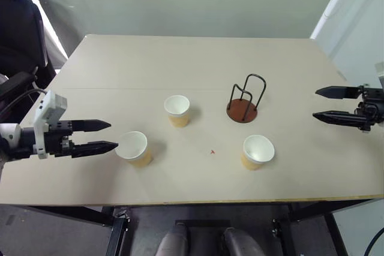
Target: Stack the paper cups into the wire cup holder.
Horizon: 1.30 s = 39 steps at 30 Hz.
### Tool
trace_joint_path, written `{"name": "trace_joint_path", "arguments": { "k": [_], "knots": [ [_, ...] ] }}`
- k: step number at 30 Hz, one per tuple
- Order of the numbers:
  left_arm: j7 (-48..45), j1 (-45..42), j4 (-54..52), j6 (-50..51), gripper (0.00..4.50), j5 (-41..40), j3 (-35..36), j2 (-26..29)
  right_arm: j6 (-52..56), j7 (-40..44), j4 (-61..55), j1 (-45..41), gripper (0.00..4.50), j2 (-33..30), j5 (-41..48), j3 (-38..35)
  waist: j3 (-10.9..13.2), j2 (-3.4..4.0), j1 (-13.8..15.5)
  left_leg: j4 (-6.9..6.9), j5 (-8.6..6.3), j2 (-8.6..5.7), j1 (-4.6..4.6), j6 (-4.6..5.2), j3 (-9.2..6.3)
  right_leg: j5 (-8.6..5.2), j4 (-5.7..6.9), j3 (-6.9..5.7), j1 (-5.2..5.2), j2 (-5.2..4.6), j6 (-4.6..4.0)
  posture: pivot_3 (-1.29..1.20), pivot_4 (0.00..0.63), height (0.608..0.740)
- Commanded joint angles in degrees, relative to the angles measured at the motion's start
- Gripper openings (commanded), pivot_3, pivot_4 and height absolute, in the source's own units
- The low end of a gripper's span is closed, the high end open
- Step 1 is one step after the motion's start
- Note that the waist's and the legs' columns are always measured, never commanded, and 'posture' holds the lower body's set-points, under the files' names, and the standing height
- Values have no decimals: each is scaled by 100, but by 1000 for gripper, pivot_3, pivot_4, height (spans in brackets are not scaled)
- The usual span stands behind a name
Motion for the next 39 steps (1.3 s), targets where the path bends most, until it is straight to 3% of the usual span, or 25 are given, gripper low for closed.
{"name": "trace_joint_path", "arguments": {
  "k": [1,7,15,23,33,36,39],
  "knots": [
    [-20,-82,-82,-57,4453,4,186,101,-51,-20,-131,-130,4500,-49,93,-180,0,0,0,0,0,0,0,0,0,0,0,0,0,0,0,0,150,740],
    [-34,-84,-62,-74,4453,7,209,121,-32,-188,-238,-184,4500,36,85,-155,0,0,0,0,0,0,0,0,0,0,0,0,0,0,0,0,150,740],
    [-2,-113,-79,-85,4453,7,156,76,1288,-2215,-1762,-783,4500,1197,-247,844,0,1,-71,-1,2,20,20,0,4,6,8,0,5,16,-11,0,150,740],
    [59,13,-203,-53,4453,-21,229,53,2167,-3553,-1314,-1519,4500,1929,-1036,1704,-1,-1,-36,-2,3,23,7,-2,5,8,6,0,-13,17,-14,0,150,740],
    [172,263,-443,45,4453,-104,400,12,1885,-3948,-303,-1886,4500,2625,-1621,2061,-1,-1,-39,-14,12,25,-16,-18,7,12,12,-1,-49,18,-21,0,150,740],
    [206,382,-526,86,4500,-121,472,13,1674,-4076,149,-2089,3928,2885,-1794,2043,-1,0,-44,-20,19,27,-15,-28,7,15,20,-1,-57,18,-27,0,150,740],
    [232,495,-603,135,4500,-141,589,11,1524,-4063,387,-2186,2877,3002,-1901,2043,-1,-1,-47,-30,25,27,-15,-34,7,18,22,-1,-62,18,-32,0,150,740]
  ]
}}
